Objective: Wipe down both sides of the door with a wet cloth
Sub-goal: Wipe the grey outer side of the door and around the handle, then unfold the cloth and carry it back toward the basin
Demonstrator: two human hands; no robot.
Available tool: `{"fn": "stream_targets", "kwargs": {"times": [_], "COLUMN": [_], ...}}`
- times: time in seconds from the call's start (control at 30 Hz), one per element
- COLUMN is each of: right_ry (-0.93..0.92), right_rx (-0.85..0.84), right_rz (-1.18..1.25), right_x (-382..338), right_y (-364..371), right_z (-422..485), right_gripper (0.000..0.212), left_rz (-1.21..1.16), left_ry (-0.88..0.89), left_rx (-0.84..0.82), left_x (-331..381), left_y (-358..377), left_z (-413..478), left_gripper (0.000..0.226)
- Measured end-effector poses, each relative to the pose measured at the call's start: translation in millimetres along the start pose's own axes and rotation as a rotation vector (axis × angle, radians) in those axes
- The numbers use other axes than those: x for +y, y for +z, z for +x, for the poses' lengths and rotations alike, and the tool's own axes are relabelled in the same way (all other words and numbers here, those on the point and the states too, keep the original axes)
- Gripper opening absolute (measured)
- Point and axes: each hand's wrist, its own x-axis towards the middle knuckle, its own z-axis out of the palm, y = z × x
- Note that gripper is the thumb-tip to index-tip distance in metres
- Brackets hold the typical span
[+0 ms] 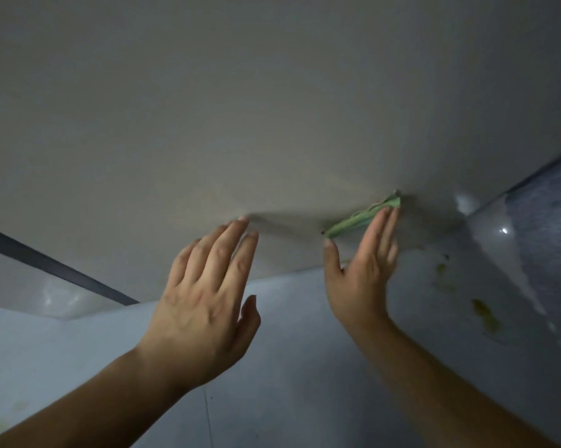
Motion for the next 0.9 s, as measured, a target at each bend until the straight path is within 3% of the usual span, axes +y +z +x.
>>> {"fn": "stream_targets", "kwargs": {"times": [0.13,0.23,0.33,0.53,0.73,0.9], "right_ry": [0.457,0.707,0.856,1.22,1.262,1.215], "right_rx": [0.211,0.319,0.33,-0.029,-0.406,-0.661], "right_rz": [0.64,0.91,1.026,1.327,1.304,1.153], "right_x": [-38.8,-52.6,-51.2,-69.7,-123.5,-204.4], "right_y": [12.1,9.0,0.7,-60.5,-191.4,-314.4], "right_z": [16.0,31.6,39.5,23.0,37.3,74.0], "right_gripper": [0.074,0.063,0.046,0.023,0.04,0.025], "left_rz": [-0.067,-0.065,-0.079,-0.19,-0.45,-0.847], "left_ry": [-0.005,0.032,0.027,-0.076,-0.353,-0.722], "left_rx": [-0.057,-0.075,-0.11,-0.199,-0.395,-0.507], "left_x": [9.0,7.0,6.1,25.3,73.5,117.4], "left_y": [-8.4,-13.0,-21.4,-69.9,-177.8,-297.3], "left_z": [2.8,-2.2,-6.4,-1.3,42.8,88.9], "left_gripper": [0.068,0.068,0.067,0.067,0.062,0.04]}}
